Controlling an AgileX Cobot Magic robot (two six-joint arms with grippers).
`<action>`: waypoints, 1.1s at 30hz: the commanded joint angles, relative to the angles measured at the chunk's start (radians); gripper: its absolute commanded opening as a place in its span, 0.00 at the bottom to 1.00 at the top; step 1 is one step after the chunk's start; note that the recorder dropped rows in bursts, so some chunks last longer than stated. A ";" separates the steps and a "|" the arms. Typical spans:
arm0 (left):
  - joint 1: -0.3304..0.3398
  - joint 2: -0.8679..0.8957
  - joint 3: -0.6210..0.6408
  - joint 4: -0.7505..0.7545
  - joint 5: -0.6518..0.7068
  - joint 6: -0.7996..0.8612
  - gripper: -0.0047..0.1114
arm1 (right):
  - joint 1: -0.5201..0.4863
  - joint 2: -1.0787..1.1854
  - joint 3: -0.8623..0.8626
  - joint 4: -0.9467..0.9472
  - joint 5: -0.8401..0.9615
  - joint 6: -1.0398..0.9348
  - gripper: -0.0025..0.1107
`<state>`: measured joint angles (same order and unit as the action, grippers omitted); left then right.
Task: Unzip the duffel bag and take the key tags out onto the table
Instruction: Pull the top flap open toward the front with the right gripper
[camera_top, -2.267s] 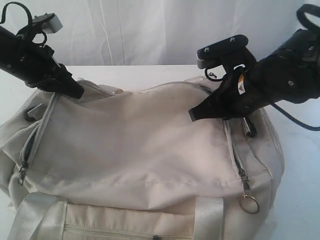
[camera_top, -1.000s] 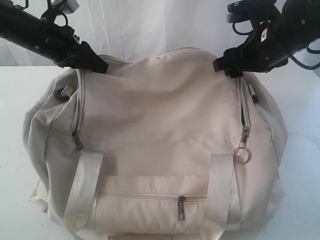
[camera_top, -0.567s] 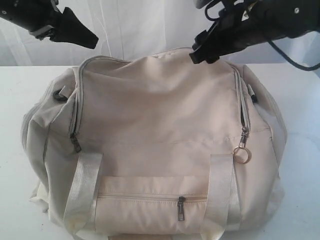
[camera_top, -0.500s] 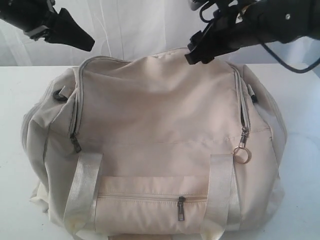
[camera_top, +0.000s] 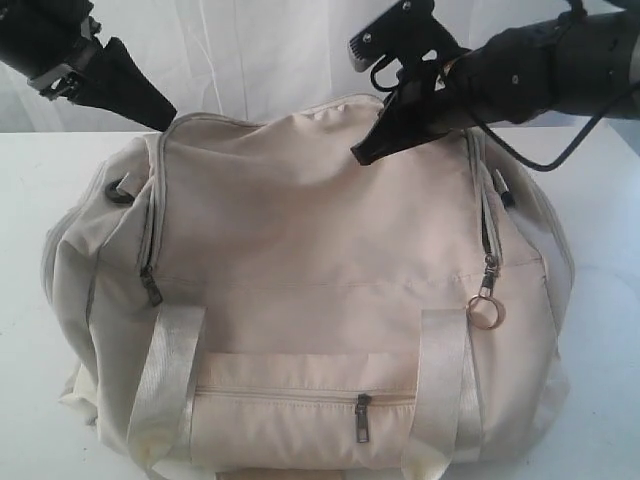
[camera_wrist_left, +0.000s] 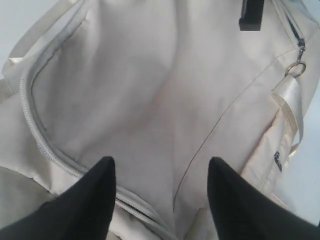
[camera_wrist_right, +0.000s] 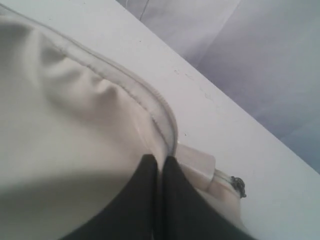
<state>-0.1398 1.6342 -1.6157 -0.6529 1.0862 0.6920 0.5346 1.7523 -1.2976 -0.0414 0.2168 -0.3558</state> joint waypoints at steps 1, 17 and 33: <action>0.000 -0.016 -0.001 -0.009 0.053 -0.020 0.55 | 0.027 -0.123 -0.007 0.013 0.122 -0.005 0.02; 0.000 -0.235 0.190 -0.029 0.064 -0.015 0.04 | 0.506 -0.567 0.247 0.091 0.546 0.048 0.02; -0.026 -0.601 0.694 -0.113 -0.095 0.024 0.04 | 0.645 -0.645 0.588 0.101 0.673 0.338 0.56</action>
<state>-0.1440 1.0860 -0.9838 -0.7564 1.0440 0.7037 1.1750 1.1106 -0.7151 0.0544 0.8398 -0.0532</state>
